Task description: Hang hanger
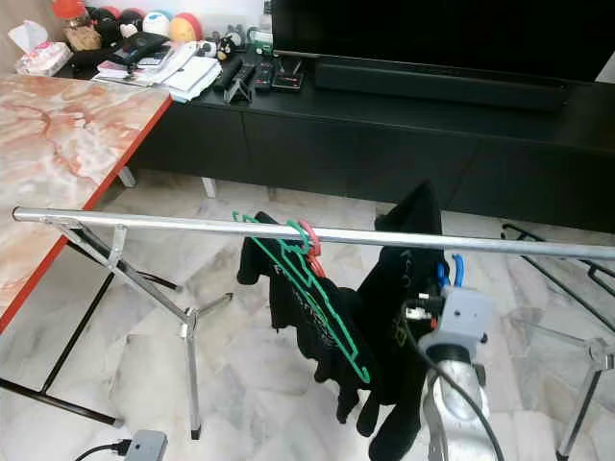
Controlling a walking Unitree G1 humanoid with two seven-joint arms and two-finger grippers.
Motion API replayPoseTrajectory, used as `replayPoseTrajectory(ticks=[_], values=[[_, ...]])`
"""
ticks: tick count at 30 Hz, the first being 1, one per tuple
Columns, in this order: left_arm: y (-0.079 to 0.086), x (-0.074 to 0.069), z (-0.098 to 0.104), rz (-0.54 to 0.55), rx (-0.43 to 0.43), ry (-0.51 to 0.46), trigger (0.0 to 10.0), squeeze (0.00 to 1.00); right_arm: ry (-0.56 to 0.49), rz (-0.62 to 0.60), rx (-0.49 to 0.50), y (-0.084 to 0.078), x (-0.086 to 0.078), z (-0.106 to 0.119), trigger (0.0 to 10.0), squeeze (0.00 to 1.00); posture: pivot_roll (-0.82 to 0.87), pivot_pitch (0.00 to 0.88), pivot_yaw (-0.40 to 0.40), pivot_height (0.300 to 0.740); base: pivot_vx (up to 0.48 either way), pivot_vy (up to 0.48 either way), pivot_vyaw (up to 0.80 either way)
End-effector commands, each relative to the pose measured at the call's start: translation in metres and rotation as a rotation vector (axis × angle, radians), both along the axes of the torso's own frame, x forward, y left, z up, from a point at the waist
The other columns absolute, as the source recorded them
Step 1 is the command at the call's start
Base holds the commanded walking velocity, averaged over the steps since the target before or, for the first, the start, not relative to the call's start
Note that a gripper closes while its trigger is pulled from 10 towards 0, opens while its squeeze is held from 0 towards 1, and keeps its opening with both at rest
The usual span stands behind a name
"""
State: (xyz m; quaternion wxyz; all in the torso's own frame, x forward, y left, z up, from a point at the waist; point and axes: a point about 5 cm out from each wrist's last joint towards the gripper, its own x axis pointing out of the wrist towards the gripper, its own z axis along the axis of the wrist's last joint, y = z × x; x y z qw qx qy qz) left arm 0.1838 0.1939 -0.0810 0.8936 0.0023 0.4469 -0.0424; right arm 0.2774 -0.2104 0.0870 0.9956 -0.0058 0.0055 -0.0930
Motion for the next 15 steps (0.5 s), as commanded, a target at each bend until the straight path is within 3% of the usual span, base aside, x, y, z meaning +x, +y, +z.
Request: replayPoseTrajectory(ticks=[1,3,6,11,15], values=[[0.0,-0.016,-0.008,-0.005,0.0,0.065,10.0,0.0,-0.006,-0.02,-0.002,-0.003,-0.002,0.001,10.0,0.0,-0.09,0.162,0.006,0.74,0.0,0.0,0.0],[0.0,-0.017,-0.008,-0.007,0.001,0.068,10.0,0.0,0.052,-0.063,0.014,-0.007,-0.008,-0.011,10.0,0.0,-0.09,0.158,0.008,0.74,0.0,0.0,0.0],[0.002,-0.018,-0.009,0.003,0.018,0.07,10.0,0.0,0.16,-0.158,0.149,-0.014,-0.02,-0.037,10.0,0.0,-0.09,0.133,0.018,0.74,0.0,0.0,0.0],[0.004,-0.02,-0.009,0.026,0.024,0.071,10.0,0.0,0.229,-0.055,0.151,-0.004,-0.019,-0.049,10.0,0.0,-0.09,0.111,0.016,0.74,0.0,0.0,0.0],[0.004,-0.021,-0.01,0.059,0.022,0.07,10.0,0.0,0.269,-0.035,0.145,-0.008,-0.022,-0.057,10.0,0.0,-0.08,0.075,0.008,0.74,0.0,0.0,0.0]])
